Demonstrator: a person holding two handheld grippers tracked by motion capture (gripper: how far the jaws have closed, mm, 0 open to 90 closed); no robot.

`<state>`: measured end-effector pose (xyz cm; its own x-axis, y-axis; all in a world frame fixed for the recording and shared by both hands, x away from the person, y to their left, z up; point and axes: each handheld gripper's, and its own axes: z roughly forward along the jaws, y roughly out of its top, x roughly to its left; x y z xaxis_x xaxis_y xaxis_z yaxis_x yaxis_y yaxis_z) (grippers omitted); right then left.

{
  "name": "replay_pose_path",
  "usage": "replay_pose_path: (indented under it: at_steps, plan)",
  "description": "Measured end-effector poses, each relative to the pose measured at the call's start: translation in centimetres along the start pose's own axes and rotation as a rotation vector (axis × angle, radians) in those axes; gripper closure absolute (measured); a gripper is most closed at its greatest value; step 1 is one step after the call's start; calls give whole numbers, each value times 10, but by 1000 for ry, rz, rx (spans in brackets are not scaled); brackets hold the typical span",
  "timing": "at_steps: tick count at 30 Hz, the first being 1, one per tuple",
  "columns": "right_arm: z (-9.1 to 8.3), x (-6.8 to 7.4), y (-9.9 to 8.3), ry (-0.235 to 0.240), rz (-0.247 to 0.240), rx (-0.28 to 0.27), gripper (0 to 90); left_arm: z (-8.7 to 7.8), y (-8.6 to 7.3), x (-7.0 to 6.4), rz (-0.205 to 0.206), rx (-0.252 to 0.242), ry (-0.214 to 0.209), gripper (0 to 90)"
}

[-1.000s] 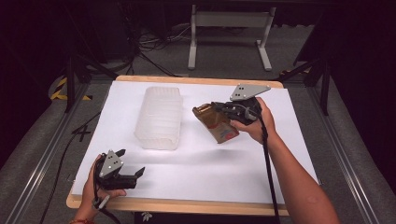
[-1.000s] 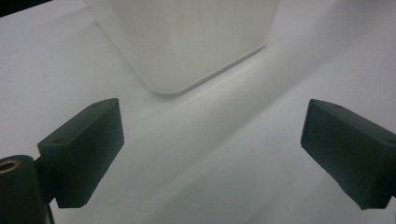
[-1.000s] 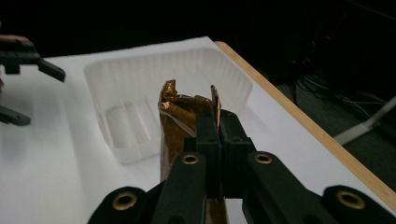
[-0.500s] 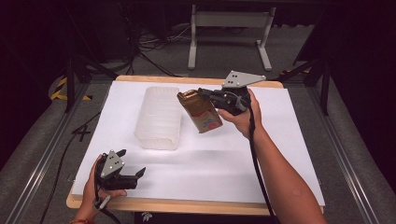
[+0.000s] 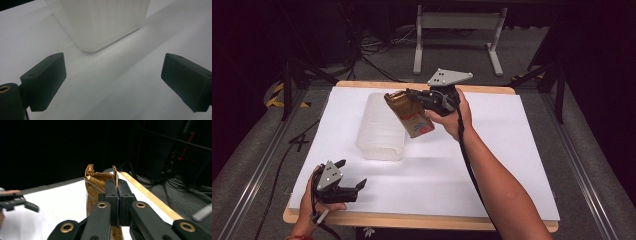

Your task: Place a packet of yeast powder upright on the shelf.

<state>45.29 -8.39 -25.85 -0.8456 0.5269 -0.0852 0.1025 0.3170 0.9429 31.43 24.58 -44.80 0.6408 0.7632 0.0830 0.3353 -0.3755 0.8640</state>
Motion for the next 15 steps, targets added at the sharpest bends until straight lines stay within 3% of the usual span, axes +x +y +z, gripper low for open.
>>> replay_pose_path:
  at_steps: [5, 15]
  plan:
    - [7, 3, 7, 12, 21, -38, 887, -1, -1, 0, -3, 0, 0, 68]
    - [38, 14, 14, 9, 21, -29, 887, -4, -2, -1, -1, -1, 3, 68]
